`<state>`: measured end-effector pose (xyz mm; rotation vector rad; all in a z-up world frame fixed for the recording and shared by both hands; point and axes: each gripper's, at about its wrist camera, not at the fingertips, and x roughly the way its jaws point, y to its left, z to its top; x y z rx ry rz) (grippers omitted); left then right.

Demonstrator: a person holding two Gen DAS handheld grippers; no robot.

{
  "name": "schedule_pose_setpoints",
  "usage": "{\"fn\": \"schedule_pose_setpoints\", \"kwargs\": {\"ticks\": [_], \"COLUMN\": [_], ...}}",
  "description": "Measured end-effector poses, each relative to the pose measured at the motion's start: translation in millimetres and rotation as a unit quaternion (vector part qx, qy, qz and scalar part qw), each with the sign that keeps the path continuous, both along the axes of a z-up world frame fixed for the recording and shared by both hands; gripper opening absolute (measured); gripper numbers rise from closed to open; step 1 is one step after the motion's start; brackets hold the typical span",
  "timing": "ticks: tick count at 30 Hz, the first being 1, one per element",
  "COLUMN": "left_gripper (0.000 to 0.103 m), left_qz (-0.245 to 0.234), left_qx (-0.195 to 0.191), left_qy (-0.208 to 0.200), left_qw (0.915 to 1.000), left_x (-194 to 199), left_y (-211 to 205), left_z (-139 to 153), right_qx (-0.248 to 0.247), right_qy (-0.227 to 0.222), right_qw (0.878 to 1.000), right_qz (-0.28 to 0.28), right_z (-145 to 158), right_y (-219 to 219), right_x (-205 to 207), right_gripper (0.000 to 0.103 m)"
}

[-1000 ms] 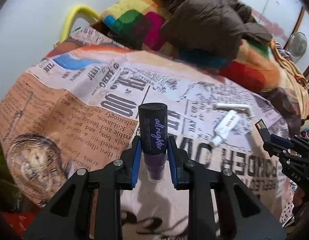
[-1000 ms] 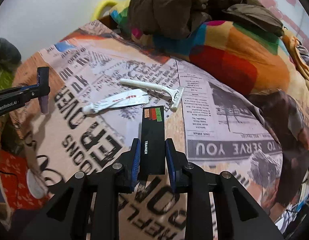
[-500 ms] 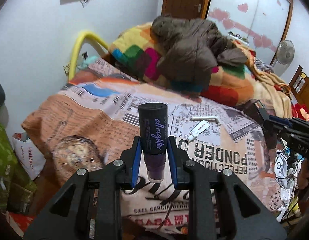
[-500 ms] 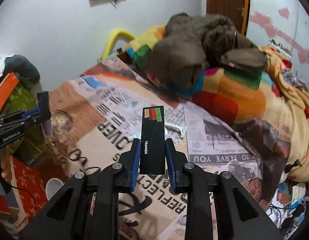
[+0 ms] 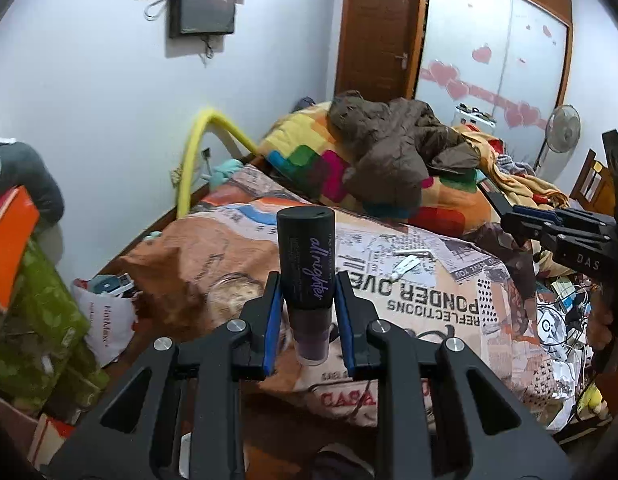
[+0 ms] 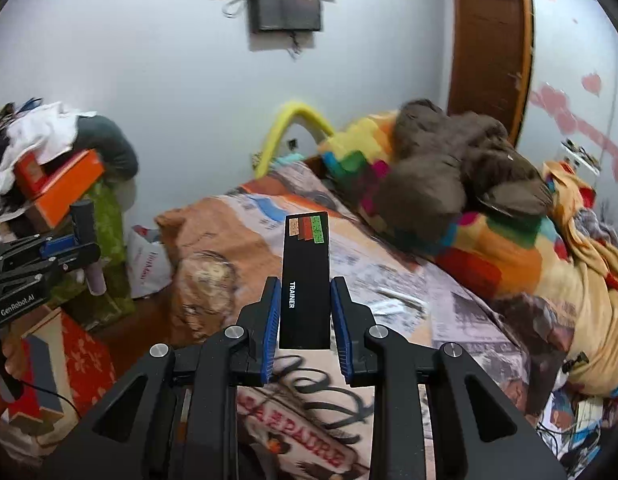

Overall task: Collect trash
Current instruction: 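Carry purple tube and black card over the white bin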

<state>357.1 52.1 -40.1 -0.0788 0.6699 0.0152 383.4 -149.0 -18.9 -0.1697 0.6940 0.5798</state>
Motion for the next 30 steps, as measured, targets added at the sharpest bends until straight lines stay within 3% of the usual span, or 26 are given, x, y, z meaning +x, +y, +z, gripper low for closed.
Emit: {"fn": "schedule_pose_setpoints", "kwargs": {"ticks": [9,14,23,30], "left_gripper": [0.025,0.025,0.025,0.025], "left_qz": [0.051,0.082,0.139,0.174], "left_qx": [0.032,0.028,0.016,-0.006], "left_qy": [-0.015,-0.016,0.000,0.031], "left_qw": [0.9981,0.9961,0.9902,0.9842], "left_x": [-74,-106,-147,-165], "left_y": [58,90,152,195], "left_z": [6,-4,-37,-83], "right_qx": [0.028,0.040,0.032,0.003], "right_qy": [0.001,0.022,0.081,0.129], "right_qw": [0.996,0.989,0.975,0.963], "right_qz": [0.089,0.141,0.205,0.237], "right_z": [8,-2,-46,-93], "right_y": [82,131,210,258], "right_x": [-40,-60,-89,-103], "right_gripper": [0.023,0.023,0.023,0.023]}}
